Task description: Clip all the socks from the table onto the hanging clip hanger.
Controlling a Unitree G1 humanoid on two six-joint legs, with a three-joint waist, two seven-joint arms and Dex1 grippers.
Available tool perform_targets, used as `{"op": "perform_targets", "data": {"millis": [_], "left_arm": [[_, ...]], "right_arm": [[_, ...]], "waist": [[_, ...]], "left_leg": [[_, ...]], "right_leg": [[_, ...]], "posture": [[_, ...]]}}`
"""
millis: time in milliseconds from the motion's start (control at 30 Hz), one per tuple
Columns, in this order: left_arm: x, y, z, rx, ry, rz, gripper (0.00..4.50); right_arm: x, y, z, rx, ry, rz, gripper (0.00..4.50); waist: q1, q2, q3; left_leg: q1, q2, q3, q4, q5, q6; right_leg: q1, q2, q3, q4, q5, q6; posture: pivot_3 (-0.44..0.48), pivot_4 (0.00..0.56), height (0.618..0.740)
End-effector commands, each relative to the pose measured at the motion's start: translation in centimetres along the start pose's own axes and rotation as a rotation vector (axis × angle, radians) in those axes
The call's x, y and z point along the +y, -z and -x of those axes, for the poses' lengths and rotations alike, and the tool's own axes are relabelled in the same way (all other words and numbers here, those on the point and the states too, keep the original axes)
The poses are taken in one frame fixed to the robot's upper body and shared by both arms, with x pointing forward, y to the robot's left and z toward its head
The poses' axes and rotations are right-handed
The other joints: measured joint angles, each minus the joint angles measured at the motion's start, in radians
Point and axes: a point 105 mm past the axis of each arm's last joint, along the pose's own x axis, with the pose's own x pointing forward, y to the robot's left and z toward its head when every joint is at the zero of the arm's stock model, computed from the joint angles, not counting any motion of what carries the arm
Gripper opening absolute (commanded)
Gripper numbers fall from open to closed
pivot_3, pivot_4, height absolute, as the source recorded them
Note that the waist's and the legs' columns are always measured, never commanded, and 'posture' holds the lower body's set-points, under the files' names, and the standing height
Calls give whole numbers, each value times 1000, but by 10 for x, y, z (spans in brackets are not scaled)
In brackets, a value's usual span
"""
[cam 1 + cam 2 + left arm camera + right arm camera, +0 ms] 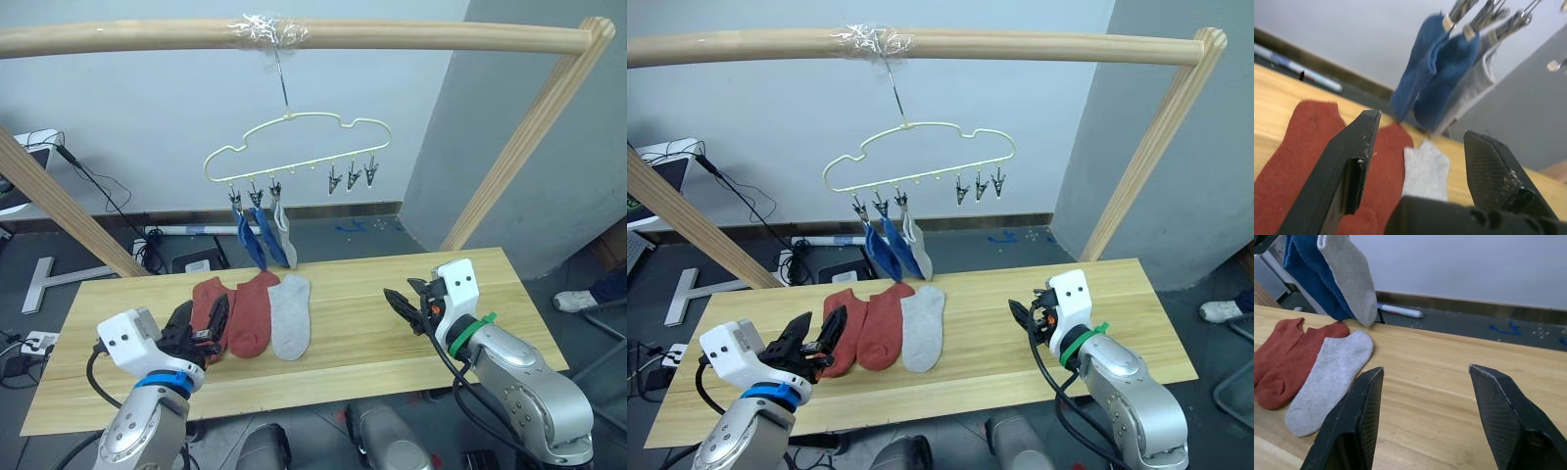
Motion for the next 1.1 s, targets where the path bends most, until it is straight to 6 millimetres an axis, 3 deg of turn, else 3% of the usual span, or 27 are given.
{"op": "perform_targets", "data": {"millis": [33, 267, 433, 633, 767, 967, 1100], "left_arm": [[-7, -9, 1, -7, 52, -5, 3086], [-20, -18, -4, -25, 181, -42, 3086], [-16, -41, -11, -95, 195, -92, 3086], [-18, -67, -18, -100, 366, -187, 3086], [-17, -91, -17, -57, 512, -238, 3086], [-18, -126, -24, -62, 614, -319, 3086], [-20, -137, -28, -85, 626, -352, 3086]], "right_arm": [[7, -16, 3, -57, -32, -22, 2869], [12, -27, -2, -71, -71, -28, 2869], [21, -34, -7, -72, -125, 35, 2869], [26, -48, -23, -81, -149, 123, 2869], [43, -62, -37, -106, -198, 171, 2869], [55, -61, -49, -83, -235, 211, 2869], [56, -65, -54, -92, -228, 198, 1948]], "waist": [[0, 0, 0], [-1, 0, 0], [0, 0, 0], [-1, 0, 0], [0, 0, 0], [10, 1, 1], [21, 1, 2]], "left_leg": [[0, 0, 0, 0, 0, 0], [0, 0, 0, 0, 0, 0], [0, 0, 0, 0, 0, 0], [0, 0, 0, 0, 0, 0], [0, 0, 0, -1, 0, 0], [-2, 0, 0, -5, 0, 0], [-4, 0, 2, -7, 0, 0]], "right_leg": [[0, 0, 0, 0, 0, 0], [0, 0, 0, 0, 0, 0], [0, 0, 0, 0, 0, 0], [0, 0, 0, 0, 0, 0], [-1, 0, 0, 0, 0, 0], [-4, 0, 0, -1, -1, 1], [-7, 0, 1, -1, -1, 1]], "posture": [[-263, 193, 740], [-262, 187, 740], [-260, 186, 740], [-246, 184, 740], [-234, 188, 740], [-226, 202, 740], [-225, 212, 740]]}}
